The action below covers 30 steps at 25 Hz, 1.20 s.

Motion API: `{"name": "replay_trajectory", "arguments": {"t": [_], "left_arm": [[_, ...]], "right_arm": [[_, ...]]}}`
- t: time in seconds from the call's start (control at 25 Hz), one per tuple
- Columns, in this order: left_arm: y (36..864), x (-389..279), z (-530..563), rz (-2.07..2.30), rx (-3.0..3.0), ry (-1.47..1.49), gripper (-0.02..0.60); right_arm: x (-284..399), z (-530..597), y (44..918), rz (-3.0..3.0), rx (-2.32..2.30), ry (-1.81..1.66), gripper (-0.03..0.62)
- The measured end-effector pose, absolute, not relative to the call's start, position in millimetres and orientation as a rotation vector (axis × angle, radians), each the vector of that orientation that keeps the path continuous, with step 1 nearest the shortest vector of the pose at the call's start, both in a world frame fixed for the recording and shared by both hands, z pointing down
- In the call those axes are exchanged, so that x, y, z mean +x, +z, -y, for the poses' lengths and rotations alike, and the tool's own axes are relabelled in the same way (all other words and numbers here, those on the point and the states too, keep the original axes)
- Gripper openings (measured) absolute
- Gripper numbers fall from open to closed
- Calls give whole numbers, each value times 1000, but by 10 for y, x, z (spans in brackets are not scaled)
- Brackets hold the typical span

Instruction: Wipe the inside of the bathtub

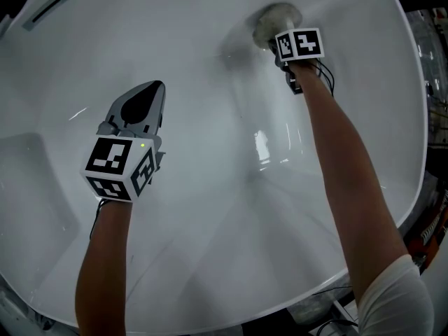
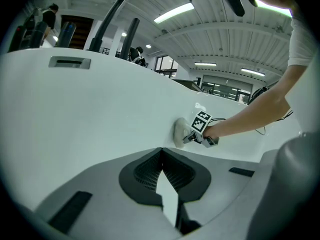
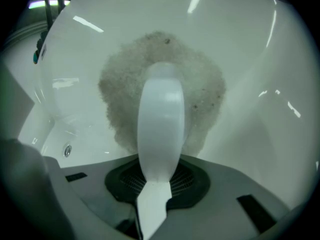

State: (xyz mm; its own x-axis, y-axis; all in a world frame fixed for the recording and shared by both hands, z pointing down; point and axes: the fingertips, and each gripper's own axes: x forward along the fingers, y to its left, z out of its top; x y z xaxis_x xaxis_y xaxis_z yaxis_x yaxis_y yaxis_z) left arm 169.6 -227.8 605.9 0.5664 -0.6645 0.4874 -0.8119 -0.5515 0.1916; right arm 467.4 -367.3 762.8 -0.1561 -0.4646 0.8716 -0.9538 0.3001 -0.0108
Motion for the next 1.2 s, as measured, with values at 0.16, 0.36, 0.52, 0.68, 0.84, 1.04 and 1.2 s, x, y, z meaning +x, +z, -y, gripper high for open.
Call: {"name": "replay_trajectory", "arguments": {"t": [0.16,0.36,0.52,0.68,0.84,1.04,1.2], "left_arm": [[5942,1667,2282,1176,2415,511,11],[5736,1564,2197,1157,2419,528,11],[5510,1396,2132,1157,2421,528,11],[5226,1239,2034,1135,2439,538,11],[4828,1025,1986,1152,2447,516,11],[4462,735,1812,1159,2437,479,11],[4153,504,1593,1149,2447,469,11]], "right_arm": [[4546,3507,7583,1779,1269,790,97],[4299,3276,7305,1863,1254,826,97],[3950,3108,6944,1965,1243,838,97],[3543,2858,6581,2042,1223,874,97],[3151,2615,6177,2114,1207,912,97],[2662,2226,5750,2163,1183,926,97],[2253,1890,5400,2181,1142,909,97]]}}
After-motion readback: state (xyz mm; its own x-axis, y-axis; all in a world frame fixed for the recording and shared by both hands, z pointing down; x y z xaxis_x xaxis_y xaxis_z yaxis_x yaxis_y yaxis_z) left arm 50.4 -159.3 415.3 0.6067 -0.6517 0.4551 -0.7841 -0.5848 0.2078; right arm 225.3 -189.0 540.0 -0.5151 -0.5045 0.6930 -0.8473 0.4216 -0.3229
